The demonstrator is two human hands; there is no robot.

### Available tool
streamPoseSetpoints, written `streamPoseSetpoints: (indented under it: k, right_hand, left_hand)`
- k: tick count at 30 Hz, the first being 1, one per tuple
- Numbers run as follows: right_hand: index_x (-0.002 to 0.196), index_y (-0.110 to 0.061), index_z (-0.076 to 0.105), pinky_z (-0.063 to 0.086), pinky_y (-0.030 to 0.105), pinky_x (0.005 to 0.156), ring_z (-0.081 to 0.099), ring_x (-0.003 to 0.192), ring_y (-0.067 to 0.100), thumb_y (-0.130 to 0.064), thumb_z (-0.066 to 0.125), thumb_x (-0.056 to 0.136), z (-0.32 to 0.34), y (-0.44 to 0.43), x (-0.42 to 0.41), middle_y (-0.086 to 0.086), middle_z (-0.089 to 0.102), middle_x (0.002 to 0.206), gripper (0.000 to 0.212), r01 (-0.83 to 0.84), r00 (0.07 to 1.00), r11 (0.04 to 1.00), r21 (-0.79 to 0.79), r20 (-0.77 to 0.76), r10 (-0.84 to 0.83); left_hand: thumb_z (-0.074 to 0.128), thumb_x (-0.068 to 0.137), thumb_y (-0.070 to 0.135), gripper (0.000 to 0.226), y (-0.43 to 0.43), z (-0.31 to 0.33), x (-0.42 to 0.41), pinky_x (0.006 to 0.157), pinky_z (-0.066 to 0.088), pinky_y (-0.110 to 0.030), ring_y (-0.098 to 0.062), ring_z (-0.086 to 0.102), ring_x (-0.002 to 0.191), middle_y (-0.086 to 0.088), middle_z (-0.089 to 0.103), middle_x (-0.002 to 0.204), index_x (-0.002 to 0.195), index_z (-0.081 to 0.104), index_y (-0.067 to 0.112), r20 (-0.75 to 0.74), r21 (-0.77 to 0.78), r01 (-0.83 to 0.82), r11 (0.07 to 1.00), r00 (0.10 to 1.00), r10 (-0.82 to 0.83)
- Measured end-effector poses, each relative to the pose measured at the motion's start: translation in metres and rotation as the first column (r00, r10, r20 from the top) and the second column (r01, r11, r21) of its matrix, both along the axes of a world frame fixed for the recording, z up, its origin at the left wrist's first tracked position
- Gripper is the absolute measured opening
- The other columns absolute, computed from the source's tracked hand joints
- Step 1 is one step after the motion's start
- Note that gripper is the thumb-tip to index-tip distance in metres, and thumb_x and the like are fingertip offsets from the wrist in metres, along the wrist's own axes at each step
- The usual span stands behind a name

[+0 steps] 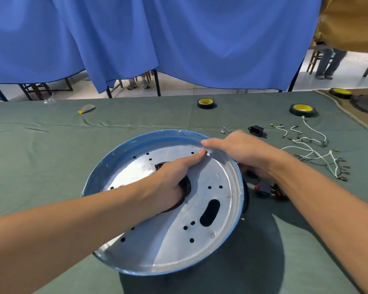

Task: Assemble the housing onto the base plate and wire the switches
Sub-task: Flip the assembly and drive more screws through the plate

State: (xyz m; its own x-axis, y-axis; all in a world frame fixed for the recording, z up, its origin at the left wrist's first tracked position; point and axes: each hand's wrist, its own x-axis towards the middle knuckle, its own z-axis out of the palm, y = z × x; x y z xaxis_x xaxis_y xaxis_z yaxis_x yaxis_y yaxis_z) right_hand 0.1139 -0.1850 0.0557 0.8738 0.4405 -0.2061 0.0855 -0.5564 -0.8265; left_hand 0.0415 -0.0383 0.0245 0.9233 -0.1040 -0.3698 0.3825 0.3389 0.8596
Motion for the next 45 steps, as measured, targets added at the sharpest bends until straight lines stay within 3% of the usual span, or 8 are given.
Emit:
streamPoseSetpoints:
  k: [6,11,15,18,26,31,37,45]
  right_hand:
    - [0.077,-0.017,0.074,0.038,0.024,0.054,0.049,0.055,0.008,-0.051,0.064,0.086,0.003,-0.005,0.001,-0.002,0.066,0.067,0.037,-0.089,0.937,0.991,-0.098,0.329,0.116]
    - [0.089,0.003,0.067,0.051,0.023,0.063,0.065,0.068,0.015,-0.053,0.045,0.098,0.001,-0.004,0.001,0.012,0.071,0.079,0.060,-0.083,0.987,0.987,0.138,0.147,0.063]
    - [0.079,-0.005,0.062,0.043,0.024,0.055,0.058,0.060,0.018,-0.033,0.050,0.100,-0.005,-0.005,-0.003,0.001,0.066,0.065,0.037,0.046,0.990,0.962,0.269,-0.139,-0.008]
    - [0.095,0.000,0.063,0.043,0.040,0.068,0.054,0.077,0.029,-0.009,0.060,0.089,-0.012,-0.003,-0.010,0.022,0.060,0.087,0.012,0.113,0.958,0.935,0.337,-0.287,-0.012]
    - [0.132,0.012,0.049,0.040,0.057,0.106,0.055,0.117,0.040,0.000,0.055,0.090,-0.029,0.005,-0.011,0.031,0.048,0.136,0.044,0.306,0.773,0.819,0.485,-0.629,0.084]
    - [0.117,0.004,0.059,0.055,0.045,0.088,0.064,0.090,0.029,-0.004,0.054,0.093,-0.030,0.005,-0.012,0.021,0.065,0.102,0.026,0.337,0.659,0.821,0.461,-0.738,0.144]
    - [0.124,0.004,0.056,0.050,0.044,0.097,0.062,0.100,0.028,0.000,0.050,0.092,-0.033,0.002,-0.008,0.018,0.063,0.111,0.033,0.449,0.586,0.808,0.381,-0.808,0.056]
    - [0.077,-0.002,0.059,0.055,0.036,0.057,0.060,0.053,0.024,0.002,0.047,0.088,-0.033,0.007,-0.012,0.012,0.060,0.064,0.017,0.495,0.595,0.786,0.370,-0.804,0.004]
  left_hand:
    - [0.045,0.103,0.032,0.032,-0.005,0.005,-0.002,0.074,0.057,-0.023,-0.013,0.072,0.093,-0.005,0.074,0.108,0.109,0.069,0.012,0.032,0.014,-0.006,1.000,0.999,0.006]
    - [0.046,0.102,0.036,0.036,-0.001,0.005,-0.003,0.072,0.058,-0.025,-0.016,0.070,0.104,-0.005,0.072,0.117,0.121,0.065,0.012,0.009,-0.016,0.047,0.999,0.999,-0.047]
    - [0.060,0.087,0.037,0.030,0.000,0.005,-0.001,0.071,0.056,-0.021,-0.004,0.070,0.095,0.004,0.075,0.108,0.098,0.080,0.018,0.087,-0.078,0.020,0.997,0.996,-0.013]
    - [0.066,0.075,0.045,0.025,0.000,0.007,-0.004,0.074,0.049,-0.016,0.007,0.068,0.091,0.014,0.074,0.104,0.088,0.081,0.030,0.140,-0.032,0.007,0.999,0.990,-0.003]
    - [0.063,0.084,0.040,0.021,0.003,0.011,-0.007,0.104,0.030,-0.025,0.005,0.052,0.121,0.015,0.070,0.115,0.083,0.082,0.029,0.117,0.005,-0.099,0.995,0.988,0.097]
    - [0.059,0.093,0.035,0.024,0.004,0.011,-0.009,0.112,0.024,-0.030,-0.002,0.041,0.135,0.013,0.066,0.125,0.099,0.078,0.021,0.094,0.003,-0.140,0.990,0.986,0.139]
    - [0.061,0.092,0.035,0.028,0.004,0.012,-0.011,0.118,0.017,-0.036,-0.003,0.045,0.133,0.012,0.068,0.122,0.110,0.073,0.017,0.065,0.059,-0.138,0.989,0.989,0.134]
    - [0.058,0.096,0.033,0.028,0.001,0.019,-0.016,0.122,0.017,-0.043,-0.011,0.048,0.134,0.006,0.071,0.119,0.113,0.072,0.015,0.054,0.082,-0.147,0.986,0.988,0.143]
